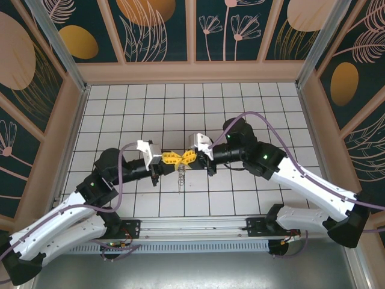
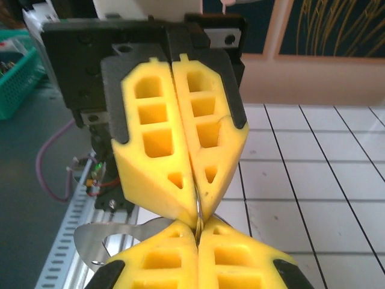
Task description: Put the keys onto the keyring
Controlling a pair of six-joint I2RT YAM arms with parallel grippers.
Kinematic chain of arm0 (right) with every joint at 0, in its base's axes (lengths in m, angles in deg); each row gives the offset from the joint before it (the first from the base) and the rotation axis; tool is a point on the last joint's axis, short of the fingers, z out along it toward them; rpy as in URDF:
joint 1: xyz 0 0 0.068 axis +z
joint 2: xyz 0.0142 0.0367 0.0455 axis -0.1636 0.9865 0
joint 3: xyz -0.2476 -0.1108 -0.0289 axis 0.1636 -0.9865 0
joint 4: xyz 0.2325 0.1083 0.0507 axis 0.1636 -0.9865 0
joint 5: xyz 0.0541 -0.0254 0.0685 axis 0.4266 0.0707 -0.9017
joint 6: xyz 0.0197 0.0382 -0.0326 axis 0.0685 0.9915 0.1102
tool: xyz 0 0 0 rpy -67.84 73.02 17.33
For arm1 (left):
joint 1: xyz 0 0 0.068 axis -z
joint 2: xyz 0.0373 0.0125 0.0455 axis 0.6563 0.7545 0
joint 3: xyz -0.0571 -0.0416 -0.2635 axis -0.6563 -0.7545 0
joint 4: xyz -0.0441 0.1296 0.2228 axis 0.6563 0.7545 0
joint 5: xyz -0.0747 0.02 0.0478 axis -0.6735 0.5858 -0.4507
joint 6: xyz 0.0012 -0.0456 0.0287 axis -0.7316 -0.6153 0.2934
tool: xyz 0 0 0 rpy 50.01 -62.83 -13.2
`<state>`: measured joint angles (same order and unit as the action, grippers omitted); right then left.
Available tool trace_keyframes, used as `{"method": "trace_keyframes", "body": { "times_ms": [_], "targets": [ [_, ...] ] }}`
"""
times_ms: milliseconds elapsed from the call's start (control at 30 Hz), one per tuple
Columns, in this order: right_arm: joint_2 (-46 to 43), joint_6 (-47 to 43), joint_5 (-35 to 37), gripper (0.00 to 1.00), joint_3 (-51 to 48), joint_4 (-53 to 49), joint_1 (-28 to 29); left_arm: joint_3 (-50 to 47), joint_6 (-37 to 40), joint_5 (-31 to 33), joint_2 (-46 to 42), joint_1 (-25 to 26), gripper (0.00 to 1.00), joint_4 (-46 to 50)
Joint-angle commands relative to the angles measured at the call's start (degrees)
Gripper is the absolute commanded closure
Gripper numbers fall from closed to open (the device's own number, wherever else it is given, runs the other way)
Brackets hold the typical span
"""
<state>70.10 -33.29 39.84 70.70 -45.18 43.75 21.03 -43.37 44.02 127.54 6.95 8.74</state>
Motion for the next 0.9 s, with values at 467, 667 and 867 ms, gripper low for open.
{"method": "trace_keyframes", "body": {
  "times_ms": [467,667,867],
  "targets": [
    [4.47,-5.23,12.24,1.0,6.46,-6.23,4.76,2.69,2.75,-3.34,2.6,0.79,1.0,11.82],
    [-0.14,-3.87,8.71,1.0,2.32,-2.19,4.75,-2.85,-2.13,-5.0,-3.05,0.81,1.0,-0.91],
    [-3.97,-0.55,2.43,0.87,-2.65,4.56,4.78,-9.61,-8.03,-6.81,-6.36,0.8,1.0,-19.01]
  ]
}}
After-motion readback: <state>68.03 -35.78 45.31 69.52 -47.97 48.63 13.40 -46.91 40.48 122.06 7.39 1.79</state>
